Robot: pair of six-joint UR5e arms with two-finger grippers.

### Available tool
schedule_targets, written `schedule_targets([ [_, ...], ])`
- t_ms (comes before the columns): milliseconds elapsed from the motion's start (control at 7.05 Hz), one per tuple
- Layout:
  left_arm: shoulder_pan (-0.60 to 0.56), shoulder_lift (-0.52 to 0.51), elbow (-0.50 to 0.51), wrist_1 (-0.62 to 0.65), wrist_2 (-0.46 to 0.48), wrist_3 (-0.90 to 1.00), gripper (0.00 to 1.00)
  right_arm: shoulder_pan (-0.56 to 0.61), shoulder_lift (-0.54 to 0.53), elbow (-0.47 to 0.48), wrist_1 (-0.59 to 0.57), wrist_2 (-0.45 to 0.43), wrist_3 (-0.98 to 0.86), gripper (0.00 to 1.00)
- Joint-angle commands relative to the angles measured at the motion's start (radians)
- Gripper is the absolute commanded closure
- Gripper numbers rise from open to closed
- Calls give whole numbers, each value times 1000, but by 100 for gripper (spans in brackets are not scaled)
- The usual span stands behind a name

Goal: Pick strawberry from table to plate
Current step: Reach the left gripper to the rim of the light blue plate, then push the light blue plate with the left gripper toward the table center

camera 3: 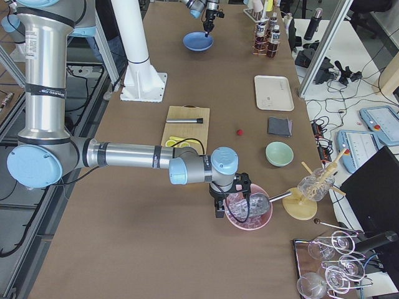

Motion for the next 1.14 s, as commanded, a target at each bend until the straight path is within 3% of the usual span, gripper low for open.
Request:
schedule_targets([
  [0, -5, -169, 3, 0, -7, -244, 100, 0, 0, -1, 0, 1, 0, 0],
  [284, 6, -301, 9, 29, 5, -398, 100, 0, 0, 1, 0, 1, 2, 0],
  [426, 12, -363, 3, 95, 55, -421, 100, 0, 0, 1, 0, 1, 2, 0],
  [994, 194, -576, 5, 398, 346, -420, 100, 0, 0, 2, 0, 2, 2, 0],
])
